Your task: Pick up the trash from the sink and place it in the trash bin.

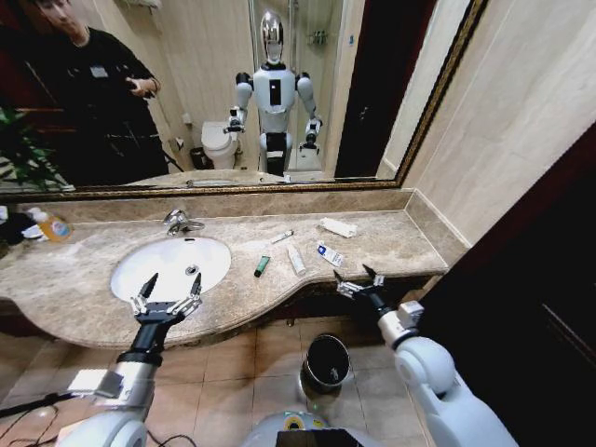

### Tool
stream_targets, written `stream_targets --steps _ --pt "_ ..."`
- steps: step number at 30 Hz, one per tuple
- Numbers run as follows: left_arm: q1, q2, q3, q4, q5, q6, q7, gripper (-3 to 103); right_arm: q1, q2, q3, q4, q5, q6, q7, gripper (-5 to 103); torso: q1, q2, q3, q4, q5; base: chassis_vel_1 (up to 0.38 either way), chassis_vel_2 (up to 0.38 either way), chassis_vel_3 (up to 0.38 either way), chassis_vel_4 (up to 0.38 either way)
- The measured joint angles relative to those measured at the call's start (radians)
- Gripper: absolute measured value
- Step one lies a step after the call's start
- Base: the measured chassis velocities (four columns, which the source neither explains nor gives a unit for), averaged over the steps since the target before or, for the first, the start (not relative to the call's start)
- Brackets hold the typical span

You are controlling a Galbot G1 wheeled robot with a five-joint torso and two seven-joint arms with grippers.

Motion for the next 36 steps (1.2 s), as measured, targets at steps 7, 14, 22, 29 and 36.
stream_targets --steps 7,14,22,29,36 --pt "0.0 0.0 0.0 0.0 0.0 0.0 0.0 100 0.126 -0.048 -0.016 -0.115 0.051 0.021 -0.052 100 0.0 0.0 0.0 -0.0001 0.0 0.0 0.0 0.0 0.0" --pt "0.0 0.0 0.0 0.0 0.0 0.0 0.0 100 0.29 -0.133 -0.071 -0.283 0.198 -0.006 -0.151 100 0.0 0.0 0.0 0.0 -0.0001 0.0 0.0 0.0 0.0" --pt "0.0 0.0 0.0 0.0 0.0 0.0 0.0 100 0.45 -0.145 -0.149 -0.417 0.296 -0.08 -0.199 100 0.0 0.0 0.0 -0.0001 -0.0001 0.0 0.0 0.0 0.0" --pt "0.0 0.0 0.0 0.0 0.0 0.0 0.0 100 0.525 -0.12 -0.193 -0.492 0.288 -0.085 -0.185 100 0.0 0.0 0.0 -0.0001 0.0 0.0 0.0 0.0 0.0" --pt "0.0 0.0 0.0 0.0 0.0 0.0 0.0 100 0.599 -0.118 -0.24 -0.554 0.28 -0.099 -0.186 100 0.0 0.0 0.0 0.0 -0.0003 0.0 0.0 0.0 0.0"
